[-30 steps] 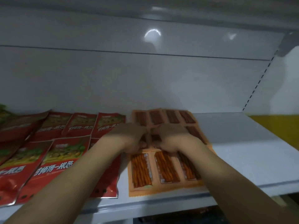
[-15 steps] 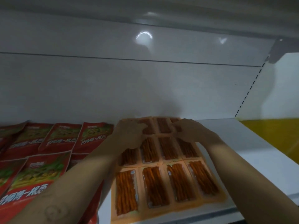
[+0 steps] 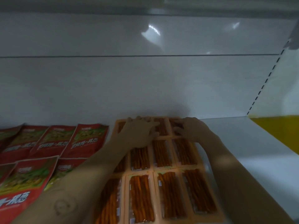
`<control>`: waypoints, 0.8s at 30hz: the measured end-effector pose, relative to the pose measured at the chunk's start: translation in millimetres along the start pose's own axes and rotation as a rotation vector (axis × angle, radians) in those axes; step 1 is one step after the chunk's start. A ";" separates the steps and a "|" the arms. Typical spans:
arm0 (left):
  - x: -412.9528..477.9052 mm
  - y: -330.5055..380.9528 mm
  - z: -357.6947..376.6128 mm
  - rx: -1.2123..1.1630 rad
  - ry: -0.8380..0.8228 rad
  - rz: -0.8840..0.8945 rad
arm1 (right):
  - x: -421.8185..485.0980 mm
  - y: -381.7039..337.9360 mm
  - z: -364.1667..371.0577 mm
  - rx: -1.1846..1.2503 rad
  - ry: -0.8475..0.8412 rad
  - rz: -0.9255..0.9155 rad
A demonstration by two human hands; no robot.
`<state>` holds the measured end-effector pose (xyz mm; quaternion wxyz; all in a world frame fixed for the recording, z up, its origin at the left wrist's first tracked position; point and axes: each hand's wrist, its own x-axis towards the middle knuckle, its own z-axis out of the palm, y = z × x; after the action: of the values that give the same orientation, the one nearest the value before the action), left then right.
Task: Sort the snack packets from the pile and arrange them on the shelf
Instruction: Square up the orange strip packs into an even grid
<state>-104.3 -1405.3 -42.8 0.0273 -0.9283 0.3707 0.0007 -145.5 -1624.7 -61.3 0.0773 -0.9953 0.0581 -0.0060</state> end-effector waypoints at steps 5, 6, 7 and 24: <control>7.0 11.0 -2.8 0.025 -0.027 -0.038 | -1.8 2.8 4.0 0.048 0.032 -0.003; 7.9 12.1 -2.7 0.034 -0.020 -0.048 | -2.0 3.2 5.1 0.061 0.042 -0.001; 8.7 13.0 -2.3 0.039 -0.012 -0.056 | -2.6 3.1 6.0 0.072 0.050 0.001; 10.7 23.2 2.5 0.033 0.044 -0.030 | -5.9 2.8 9.7 0.087 0.167 -0.061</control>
<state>-112.5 -1429.3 -46.7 0.0343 -0.9330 0.3572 -0.0263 -151.5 -1625.2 -71.3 0.1153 -0.9883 0.0338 -0.0938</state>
